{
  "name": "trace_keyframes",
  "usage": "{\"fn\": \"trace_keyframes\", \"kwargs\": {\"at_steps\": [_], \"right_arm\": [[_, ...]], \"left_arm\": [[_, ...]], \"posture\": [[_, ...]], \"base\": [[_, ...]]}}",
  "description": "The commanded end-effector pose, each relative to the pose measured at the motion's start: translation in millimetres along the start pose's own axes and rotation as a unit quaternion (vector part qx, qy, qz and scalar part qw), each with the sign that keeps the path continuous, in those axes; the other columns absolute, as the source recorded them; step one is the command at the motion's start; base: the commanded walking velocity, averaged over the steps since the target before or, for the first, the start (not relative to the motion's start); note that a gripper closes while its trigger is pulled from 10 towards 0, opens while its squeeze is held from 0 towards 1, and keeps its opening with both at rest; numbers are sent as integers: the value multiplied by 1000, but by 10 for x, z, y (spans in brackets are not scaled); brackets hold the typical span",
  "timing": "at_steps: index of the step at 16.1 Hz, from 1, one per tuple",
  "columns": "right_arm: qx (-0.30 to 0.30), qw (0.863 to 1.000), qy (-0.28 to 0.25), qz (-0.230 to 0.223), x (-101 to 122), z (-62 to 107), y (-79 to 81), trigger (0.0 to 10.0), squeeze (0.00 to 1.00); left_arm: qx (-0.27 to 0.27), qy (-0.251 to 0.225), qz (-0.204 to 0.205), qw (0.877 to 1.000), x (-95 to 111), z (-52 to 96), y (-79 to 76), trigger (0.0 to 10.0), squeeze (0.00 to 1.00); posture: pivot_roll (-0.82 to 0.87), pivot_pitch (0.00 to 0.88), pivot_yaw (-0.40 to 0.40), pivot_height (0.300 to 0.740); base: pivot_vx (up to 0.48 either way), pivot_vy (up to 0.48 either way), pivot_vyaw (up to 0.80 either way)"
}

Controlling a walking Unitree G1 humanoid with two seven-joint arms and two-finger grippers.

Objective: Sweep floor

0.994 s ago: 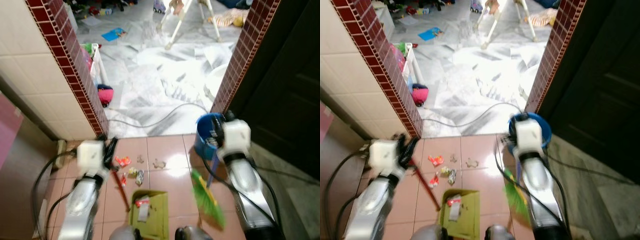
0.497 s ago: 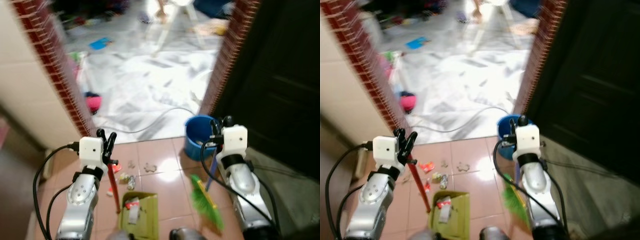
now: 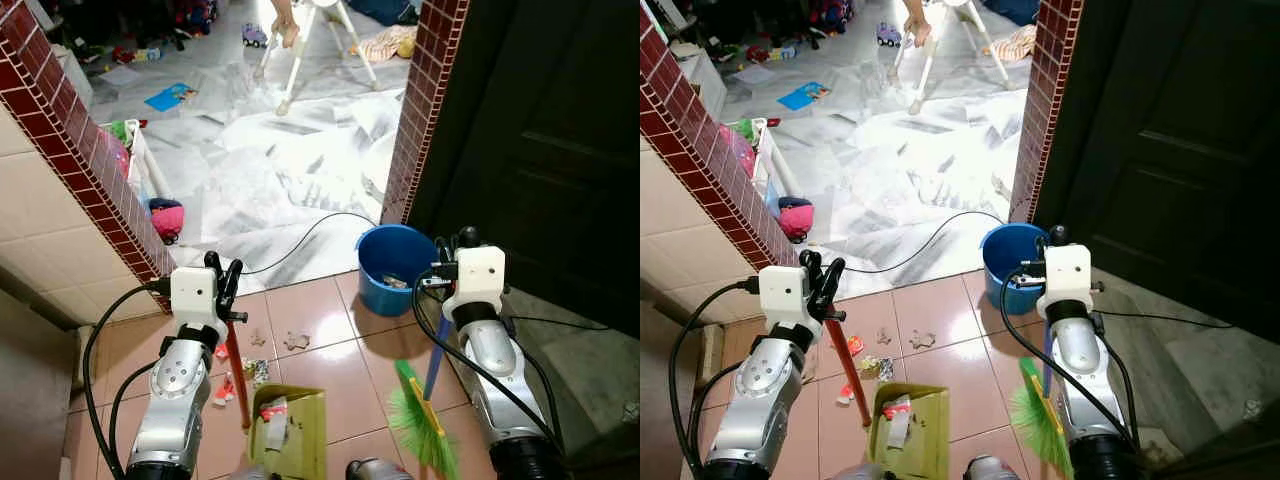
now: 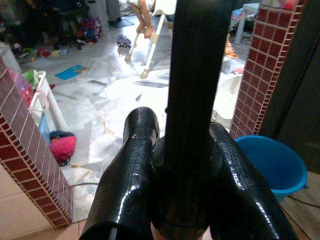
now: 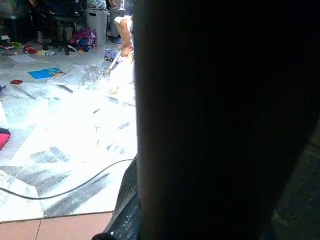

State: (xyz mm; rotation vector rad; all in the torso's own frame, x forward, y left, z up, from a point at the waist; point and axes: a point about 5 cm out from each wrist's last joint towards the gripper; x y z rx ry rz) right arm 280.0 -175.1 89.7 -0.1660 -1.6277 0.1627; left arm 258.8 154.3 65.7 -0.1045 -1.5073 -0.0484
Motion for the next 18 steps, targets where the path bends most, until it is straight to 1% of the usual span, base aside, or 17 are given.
{"fn": "trace_keyframes", "kwargs": {"at_steps": [1,4,7,10,11,14,15,17,18], "right_arm": [[2,1000,4,-8,-4,-29,13,10000,0],[5,1000,2,-9,12,-73,27,10000,0],[7,1000,3,-8,8,-74,36,10000,0],[12,1000,1,-7,9,-94,50,10000,0],[13,1000,-1,-8,19,-107,55,10000,0],[17,1000,-7,-6,54,-141,65,10000,0],[21,1000,-8,-5,56,-133,73,10000,0],[27,1000,-5,-2,35,-109,80,10000,0],[30,1000,-4,-1,28,-107,89,10000,0]], "left_arm": [[-13,18,9,1000,-59,31,-46,10000,0],[-38,23,15,999,-81,52,-158,10000,0],[-44,29,14,999,-103,67,-193,10000,0],[-60,17,-3,998,-56,44,-236,10000,0],[-61,16,-4,998,-42,27,-238,10000,0],[-54,-9,-6,998,96,-46,-231,10000,0],[-48,-10,-6,999,100,-37,-220,10000,0],[-39,-8,3,999,73,25,-215,10000,0],[-42,-1,10,999,29,51,-242,10000,0]], "posture": [[-81,0,75,740],[-84,0,75,740],[-85,0,74,740],[-84,0,71,740],[-82,0,70,740],[-66,0,58,740],[-59,0,58,740],[-62,0,54,740],[-62,0,54,740]], "base": [[0,446,-800],[0,480,-800],[0,470,-800],[0,0,-683],[0,0,0],[0,0,0],[0,0,0],[0,0,0],[0,0,0]]}}
Point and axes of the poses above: a point about 5 cm out from each wrist's last joint towards the gripper, its own z axis pointing back from the gripper into the wrist, its own x axis along the axis of the wrist's last joint, y = z × x, and after that the axes turned 2 degrees about z, right-handed
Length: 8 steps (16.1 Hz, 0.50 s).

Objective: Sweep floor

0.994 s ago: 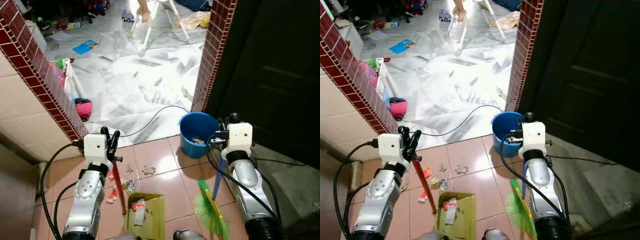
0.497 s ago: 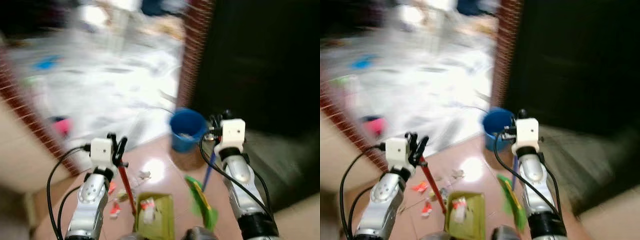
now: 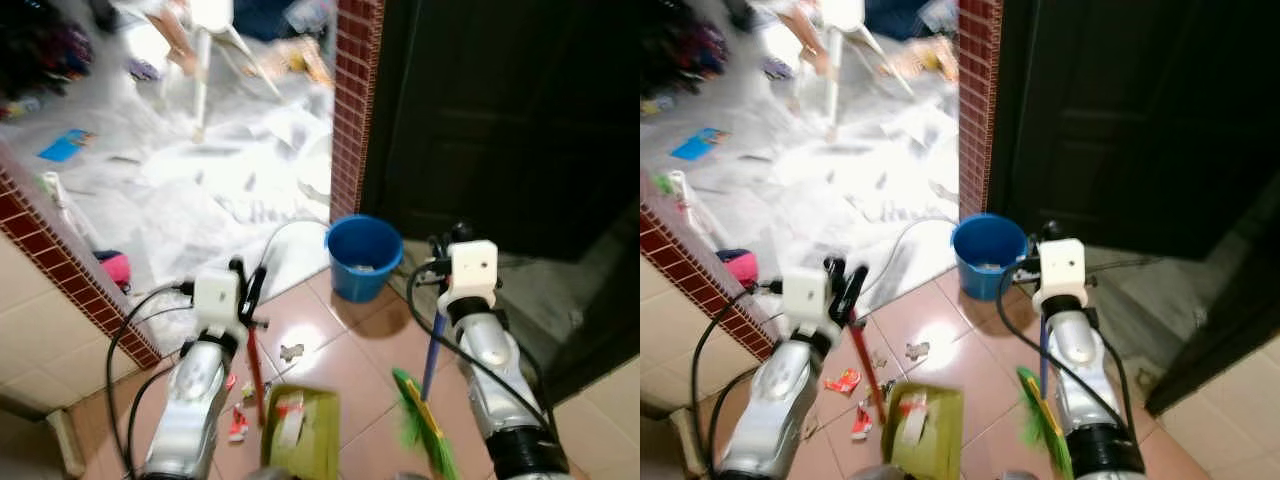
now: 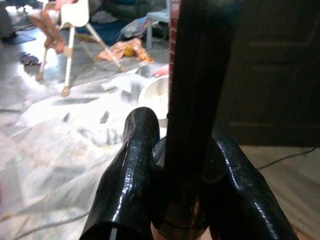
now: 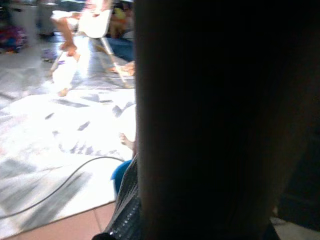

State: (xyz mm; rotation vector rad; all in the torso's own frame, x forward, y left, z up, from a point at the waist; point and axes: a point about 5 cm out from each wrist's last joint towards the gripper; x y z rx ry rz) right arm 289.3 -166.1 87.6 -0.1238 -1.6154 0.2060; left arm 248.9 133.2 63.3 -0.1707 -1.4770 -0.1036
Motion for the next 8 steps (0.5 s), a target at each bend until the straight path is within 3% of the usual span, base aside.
{"fn": "trace_keyframes", "kwargs": {"at_steps": [1,8], "right_arm": [[4,1000,-8,0,41,-20,5,10000,0],[42,999,-14,4,23,54,104,10000,0]], "left_arm": [[-9,-14,8,1000,58,-30,-55,10000,0],[-21,-9,10,1000,54,-103,-107,10000,0]], "posture": [[-62,0,54,740],[-80,0,60,740]], "base": [[0,-259,0],[0,-434,0]]}}
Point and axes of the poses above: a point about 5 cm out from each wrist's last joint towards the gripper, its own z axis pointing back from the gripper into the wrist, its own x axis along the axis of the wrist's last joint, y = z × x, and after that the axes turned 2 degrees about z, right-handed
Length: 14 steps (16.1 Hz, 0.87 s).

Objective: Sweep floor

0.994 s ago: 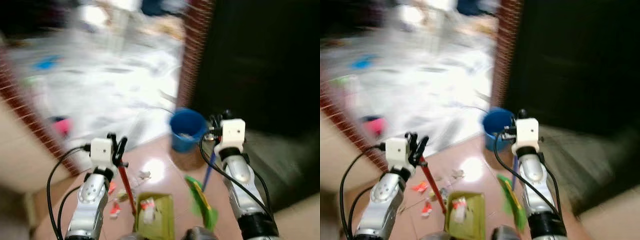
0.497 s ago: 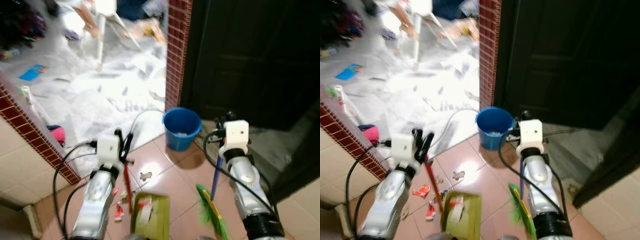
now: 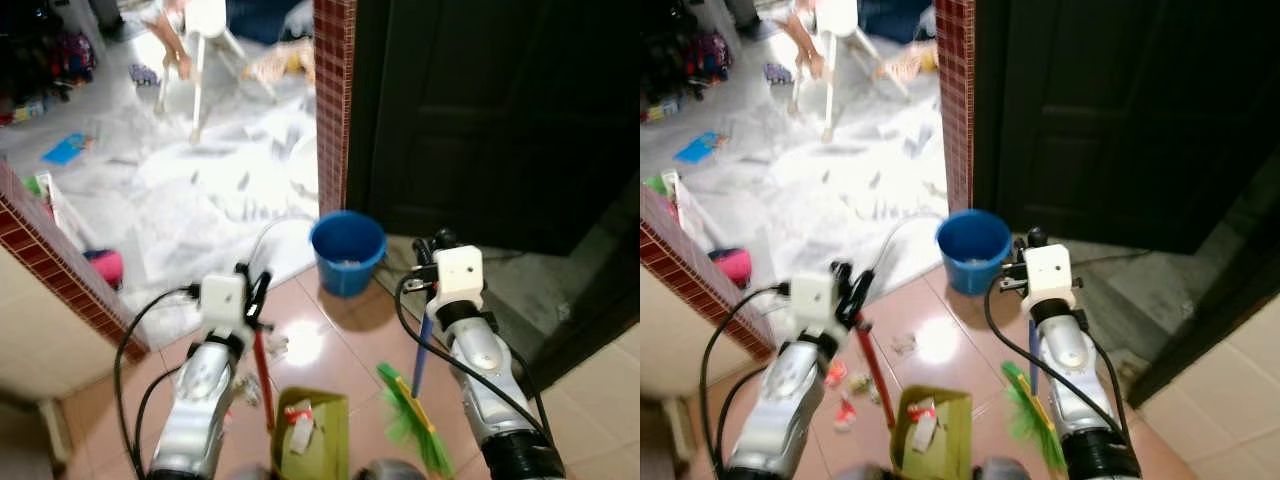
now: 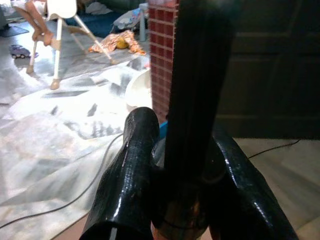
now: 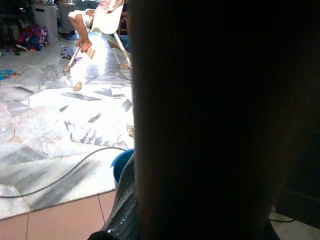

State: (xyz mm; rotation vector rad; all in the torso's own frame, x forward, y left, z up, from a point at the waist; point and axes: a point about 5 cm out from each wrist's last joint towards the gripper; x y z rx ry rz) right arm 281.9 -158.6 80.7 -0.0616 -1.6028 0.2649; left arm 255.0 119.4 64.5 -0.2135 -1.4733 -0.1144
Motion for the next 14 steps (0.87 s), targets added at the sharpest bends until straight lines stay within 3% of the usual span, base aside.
{"fn": "trace_keyframes", "kwargs": {"at_steps": [1,7,11,14], "right_arm": [[19,999,-17,-20,79,-17,61,10000,0],[36,998,-29,-47,179,-59,105,10000,0],[52,997,-39,-52,229,-86,149,10000,0],[61,995,-53,-53,291,-115,168,10000,0]], "left_arm": [[-5,-9,1,1000,39,-35,-2,10000,0],[-4,-9,-3,1000,8,-48,-56,10000,0],[58,-23,-38,997,47,-94,87,10000,0],[90,-33,-26,995,109,-126,210,10000,0]], "posture": [[-80,0,60,740],[-79,0,49,740],[-83,0,68,740],[-85,0,74,740]], "base": [[0,-472,0],[0,-349,0],[0,0,0],[0,0,492]]}}
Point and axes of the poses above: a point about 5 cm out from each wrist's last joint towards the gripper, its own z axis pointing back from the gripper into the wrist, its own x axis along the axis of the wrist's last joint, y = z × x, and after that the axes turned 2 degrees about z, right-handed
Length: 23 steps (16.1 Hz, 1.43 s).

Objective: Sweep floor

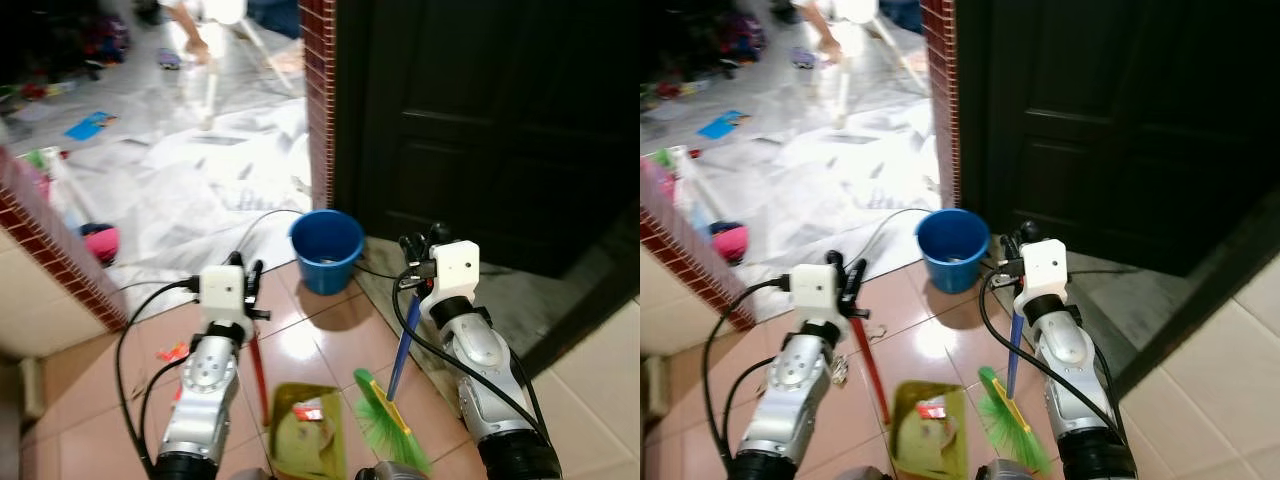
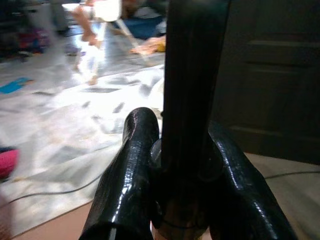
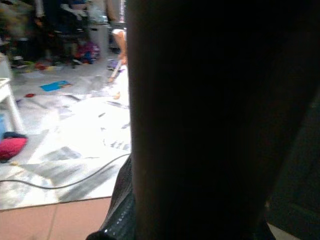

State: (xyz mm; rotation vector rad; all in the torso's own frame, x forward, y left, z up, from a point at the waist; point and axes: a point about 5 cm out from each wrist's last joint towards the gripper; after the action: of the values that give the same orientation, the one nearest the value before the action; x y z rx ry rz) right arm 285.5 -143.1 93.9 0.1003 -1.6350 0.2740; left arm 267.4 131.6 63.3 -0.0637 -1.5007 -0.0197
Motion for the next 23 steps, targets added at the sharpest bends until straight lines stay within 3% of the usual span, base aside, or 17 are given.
{"fn": "trace_keyframes", "kwargs": {"at_steps": [1,6,10,13,17,18,19,22,23], "right_arm": [[15,999,-31,-4,138,-70,57,10000,0],[-5,1000,-24,1,103,-59,-41,10000,0],[-21,1000,-5,4,59,-93,-26,10000,0],[-39,999,10,-29,27,-151,-9,10000,0],[-65,992,12,-107,54,-241,-13,10000,0],[-71,987,6,-145,82,-264,-17,10000,0],[-66,972,-21,-225,194,-307,-18,10000,0],[-40,958,-61,-276,422,-370,-24,10000,0],[-31,959,-66,-274,475,-387,-38,10000,0]], "left_arm": [[23,-30,-7,999,136,-57,98,10000,0],[52,-56,27,997,324,-150,223,10000,0],[61,-10,-4,998,115,-152,250,10000,0],[71,27,-4,997,-80,-191,215,10000,0],[41,81,39,995,-268,-254,29,10000,0],[36,91,47,994,-292,-273,-6,10000,0],[31,88,50,994,-273,-303,-39,10000,0],[31,87,56,994,-282,-316,-44,10000,0],[33,85,64,994,-282,-320,-38,10000,0]], "posture": [[-86,0,74,740],[-82,0,77,740],[-89,0,87,740],[-92,0,92,740],[-98,0,95,740],[-99,0,96,740],[-101,0,97,740],[-104,0,99,740],[-104,0,99,740]], "base": [[0,0,538],[0,0,0],[0,0,0],[0,0,0],[0,0,0],[0,0,0],[0,0,0],[0,0,0],[0,0,0]]}}
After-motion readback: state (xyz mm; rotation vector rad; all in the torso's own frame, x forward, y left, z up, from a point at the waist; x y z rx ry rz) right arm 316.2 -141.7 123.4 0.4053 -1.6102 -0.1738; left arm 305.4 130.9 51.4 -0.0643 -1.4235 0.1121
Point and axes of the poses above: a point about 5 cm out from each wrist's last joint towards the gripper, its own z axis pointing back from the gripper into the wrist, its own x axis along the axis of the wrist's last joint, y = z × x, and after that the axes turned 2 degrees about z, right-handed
